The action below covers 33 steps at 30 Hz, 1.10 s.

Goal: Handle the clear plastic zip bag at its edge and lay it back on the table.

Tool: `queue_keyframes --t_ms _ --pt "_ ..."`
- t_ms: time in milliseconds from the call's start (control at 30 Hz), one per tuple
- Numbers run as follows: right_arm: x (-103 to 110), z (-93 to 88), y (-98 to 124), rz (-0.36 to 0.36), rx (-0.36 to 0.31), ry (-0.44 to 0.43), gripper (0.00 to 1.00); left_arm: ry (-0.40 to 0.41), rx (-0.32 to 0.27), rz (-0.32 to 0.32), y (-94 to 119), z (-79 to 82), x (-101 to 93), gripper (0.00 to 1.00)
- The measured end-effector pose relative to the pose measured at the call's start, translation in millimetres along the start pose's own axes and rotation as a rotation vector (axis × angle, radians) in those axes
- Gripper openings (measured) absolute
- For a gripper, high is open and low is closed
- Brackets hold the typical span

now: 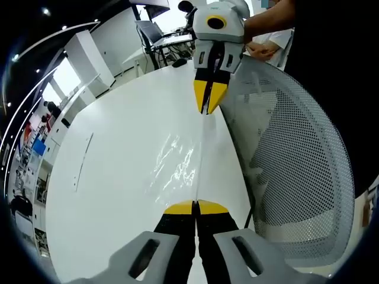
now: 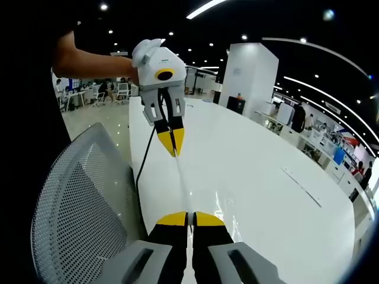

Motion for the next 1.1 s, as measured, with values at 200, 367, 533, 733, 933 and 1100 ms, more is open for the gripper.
queue_keyframes --t_ms 200,367,533,733,933,1100 --pt "0.1 0.0 1.1 -0.001 -0.004 -0.009 0.00 0.000 -0.002 0.002 0.8 1.6 0.5 0.00" --pt "-0.1 -0.1 0.5 -0.004 -0.002 -0.006 0.00 0.005 -0.004 0.011 1.2 2.4 1.0 0.00" --pt "-0.5 -3.4 -1.3 -0.001 0.025 0.008 0.00 0.016 -0.008 0.019 1.3 5.3 0.8 0.00" --pt "1.2 -8.2 -0.3 0.018 0.059 -0.023 0.00 -0.029 0.002 0.052 -0.7 13.2 3.3 0.00" --pt "-2.5 -10.6 10.6 0.011 0.086 -0.046 0.01 -0.085 0.009 0.070 -1.9 24.4 2.4 0.00" --pt "-6.4 -9.6 22.2 0.027 0.099 -0.082 0.13 -0.104 0.002 0.064 -6.2 32.8 0.9 0.00"
Point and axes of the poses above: the point that each gripper's makers call its tool centre point, and the gripper's own axes: y roughly backward along the fingers, x roughly to its left, z roughly out of its top, the point moved 5 cm from there along y, roughly backward along the fingers, and after that the axes turned 6 degrees about x, right-handed, at the moved point
